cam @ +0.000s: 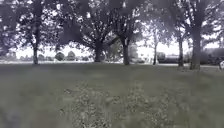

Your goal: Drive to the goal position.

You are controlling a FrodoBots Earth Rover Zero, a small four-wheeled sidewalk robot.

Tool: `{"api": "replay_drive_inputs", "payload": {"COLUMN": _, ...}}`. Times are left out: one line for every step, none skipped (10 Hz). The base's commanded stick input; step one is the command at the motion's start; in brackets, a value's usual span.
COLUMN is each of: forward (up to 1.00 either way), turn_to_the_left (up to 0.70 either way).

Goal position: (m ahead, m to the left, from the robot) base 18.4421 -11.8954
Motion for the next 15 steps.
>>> {"api": "replay_drive_inputs", "payload": {"forward": 0.70, "turn_to_the_left": 0.00}}
{"api": "replay_drive_inputs", "payload": {"forward": 0.70, "turn_to_the_left": 0.00}}
{"api": "replay_drive_inputs", "payload": {"forward": 0.70, "turn_to_the_left": 0.00}}
{"api": "replay_drive_inputs", "payload": {"forward": 0.70, "turn_to_the_left": 0.00}}
{"api": "replay_drive_inputs", "payload": {"forward": 0.70, "turn_to_the_left": 0.00}}
{"api": "replay_drive_inputs", "payload": {"forward": 0.70, "turn_to_the_left": 0.00}}
{"api": "replay_drive_inputs", "payload": {"forward": 0.70, "turn_to_the_left": 0.00}}
{"api": "replay_drive_inputs", "payload": {"forward": 0.70, "turn_to_the_left": 0.00}}
{"api": "replay_drive_inputs", "payload": {"forward": 0.70, "turn_to_the_left": 0.00}}
{"api": "replay_drive_inputs", "payload": {"forward": 0.70, "turn_to_the_left": 0.00}}
{"api": "replay_drive_inputs", "payload": {"forward": 0.70, "turn_to_the_left": 0.00}}
{"api": "replay_drive_inputs", "payload": {"forward": 0.70, "turn_to_the_left": 0.00}}
{"api": "replay_drive_inputs", "payload": {"forward": 0.70, "turn_to_the_left": 0.00}}
{"api": "replay_drive_inputs", "payload": {"forward": 0.70, "turn_to_the_left": 0.00}}
{"api": "replay_drive_inputs", "payload": {"forward": 0.70, "turn_to_the_left": 0.00}}
